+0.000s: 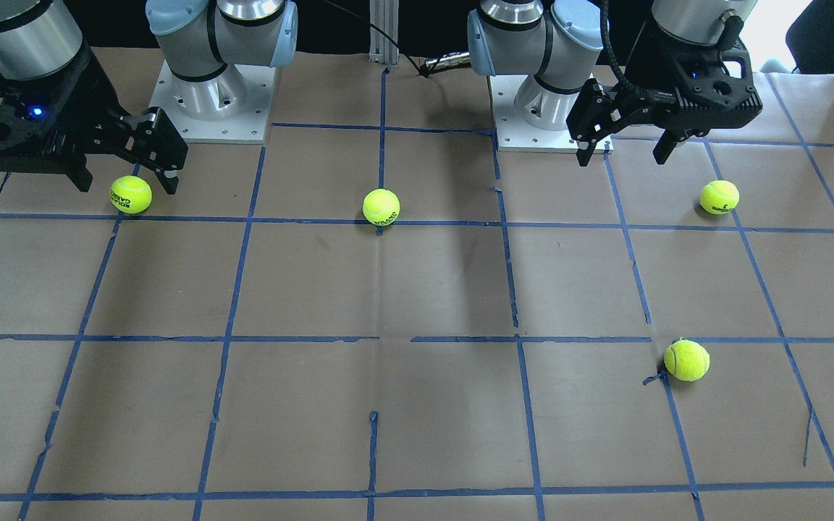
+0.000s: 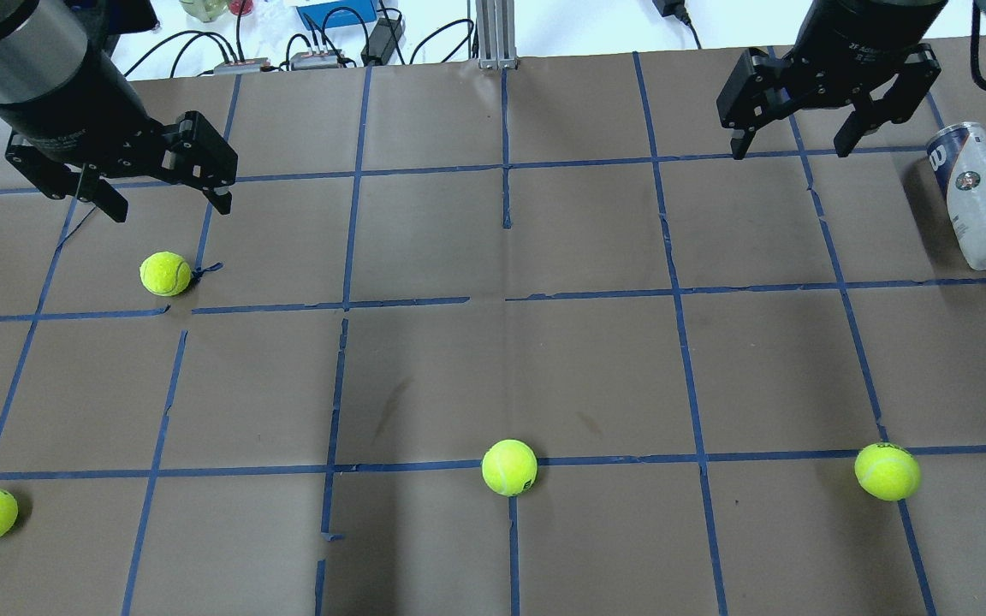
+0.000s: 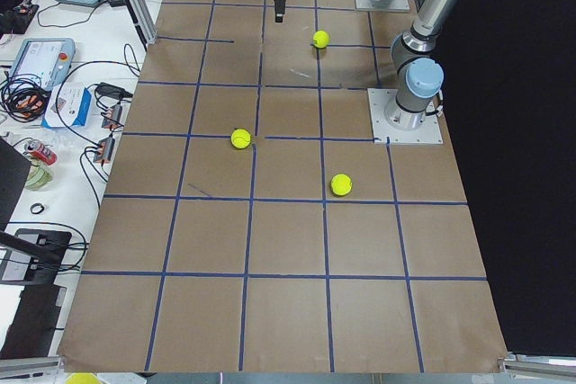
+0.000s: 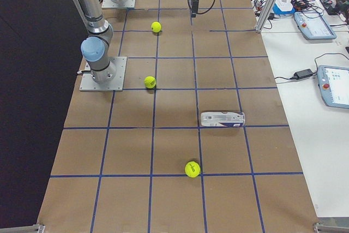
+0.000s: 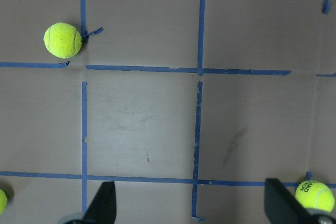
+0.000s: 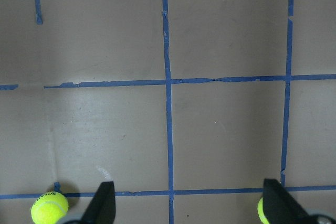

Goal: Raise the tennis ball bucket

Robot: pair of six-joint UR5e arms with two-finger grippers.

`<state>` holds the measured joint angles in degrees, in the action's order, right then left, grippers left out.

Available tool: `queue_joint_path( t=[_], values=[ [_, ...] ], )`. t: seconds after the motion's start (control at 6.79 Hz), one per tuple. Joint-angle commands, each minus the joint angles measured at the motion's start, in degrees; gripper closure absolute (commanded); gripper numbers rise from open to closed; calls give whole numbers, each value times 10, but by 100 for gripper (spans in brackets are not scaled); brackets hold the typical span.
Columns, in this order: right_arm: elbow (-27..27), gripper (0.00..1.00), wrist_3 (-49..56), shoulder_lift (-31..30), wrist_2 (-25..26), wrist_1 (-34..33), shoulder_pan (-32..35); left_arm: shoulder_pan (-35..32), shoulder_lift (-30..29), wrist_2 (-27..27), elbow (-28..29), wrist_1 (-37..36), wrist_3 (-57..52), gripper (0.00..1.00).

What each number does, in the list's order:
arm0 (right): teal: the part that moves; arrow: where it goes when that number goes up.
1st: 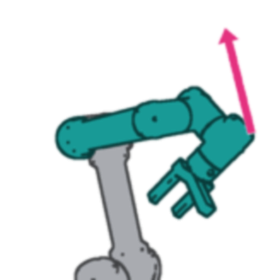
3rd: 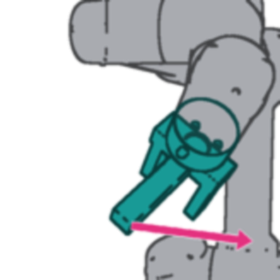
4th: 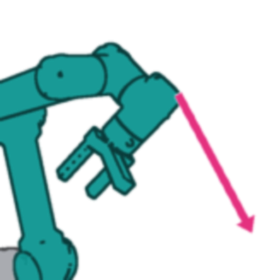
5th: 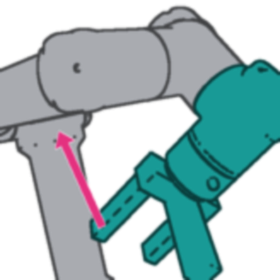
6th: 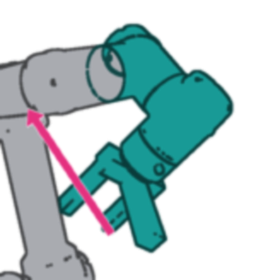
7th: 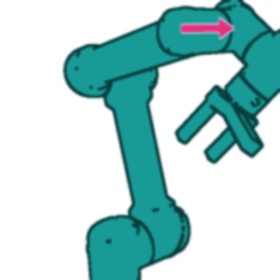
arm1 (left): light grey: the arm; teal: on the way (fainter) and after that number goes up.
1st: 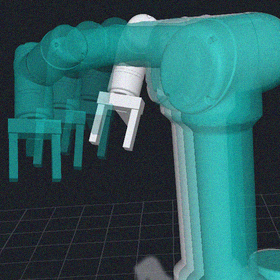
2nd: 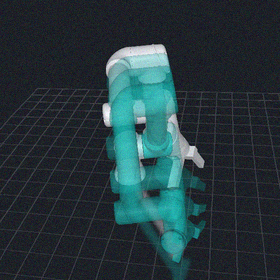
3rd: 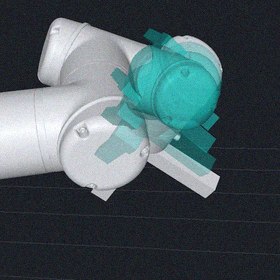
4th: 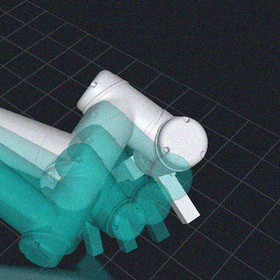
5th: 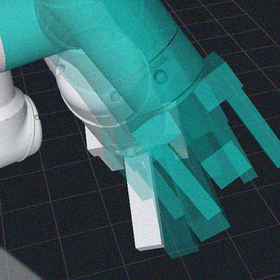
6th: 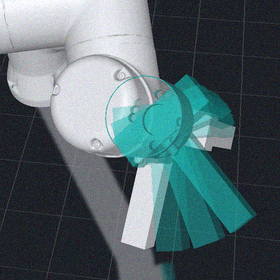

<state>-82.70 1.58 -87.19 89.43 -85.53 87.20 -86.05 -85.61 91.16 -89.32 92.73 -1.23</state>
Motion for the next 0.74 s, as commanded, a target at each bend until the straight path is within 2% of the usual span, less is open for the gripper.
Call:
queue_joint_path(
  t=[0.0, 0.59],
  values=[
    [4, 0, 0, 0, -3, -2, 0, 0, 0, 1, -1, 0, -1, 0],
    [3, 0, 0, 1, -3, -2, 0, 1, 0, -1, -1, 0, -1, 0]
  ],
)
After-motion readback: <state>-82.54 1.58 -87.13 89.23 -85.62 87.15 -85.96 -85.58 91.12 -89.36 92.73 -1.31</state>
